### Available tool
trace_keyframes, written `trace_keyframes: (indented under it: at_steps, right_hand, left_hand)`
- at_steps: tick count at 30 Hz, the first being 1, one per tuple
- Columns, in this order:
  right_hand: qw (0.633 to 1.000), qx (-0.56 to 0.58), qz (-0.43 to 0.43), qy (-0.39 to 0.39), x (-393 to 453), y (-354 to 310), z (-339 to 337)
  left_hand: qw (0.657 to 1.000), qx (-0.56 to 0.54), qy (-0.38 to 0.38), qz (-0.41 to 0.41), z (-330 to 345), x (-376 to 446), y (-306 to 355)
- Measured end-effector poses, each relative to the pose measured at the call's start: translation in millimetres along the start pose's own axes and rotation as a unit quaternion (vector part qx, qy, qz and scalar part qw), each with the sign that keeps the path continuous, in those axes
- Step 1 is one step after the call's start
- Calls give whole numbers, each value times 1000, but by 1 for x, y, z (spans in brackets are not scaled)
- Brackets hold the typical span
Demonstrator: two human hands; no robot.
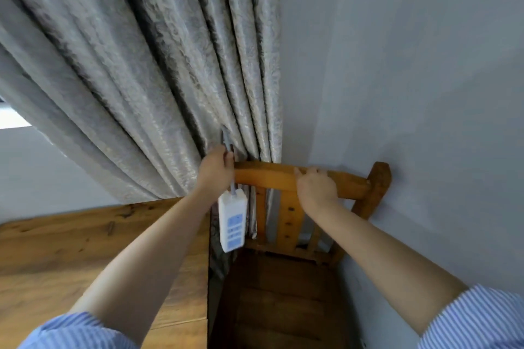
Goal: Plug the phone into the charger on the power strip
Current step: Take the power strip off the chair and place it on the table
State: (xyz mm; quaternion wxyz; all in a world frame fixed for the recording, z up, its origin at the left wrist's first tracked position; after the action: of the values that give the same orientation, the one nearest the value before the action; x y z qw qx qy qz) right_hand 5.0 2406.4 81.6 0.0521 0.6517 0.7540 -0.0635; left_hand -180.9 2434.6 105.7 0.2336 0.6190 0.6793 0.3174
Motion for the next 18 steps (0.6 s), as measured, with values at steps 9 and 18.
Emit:
trace_keyframes:
  at_steps: [9, 18]
  right_hand:
    - [996, -86, -2, -6, -2, -1, 9]
    - [997, -19, -5, -78, -38, -31, -3]
  left_hand:
    - [999, 32, 10, -11, -39, -21, -31]
    - [996, 89, 21, -21, -87, -99, -51]
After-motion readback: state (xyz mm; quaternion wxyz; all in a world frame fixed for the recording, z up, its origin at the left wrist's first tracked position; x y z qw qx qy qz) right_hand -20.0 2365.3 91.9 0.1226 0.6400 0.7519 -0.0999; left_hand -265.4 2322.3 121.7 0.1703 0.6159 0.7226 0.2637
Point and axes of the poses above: each hand's wrist, its own x-axis towards the middle knuckle, its own z-axis out of the palm, y = z × x, the point moved 4 cm from there along x, towards the middle knuckle, and after that the axes turned 2 degrees about -z, right-handed, at the moved point
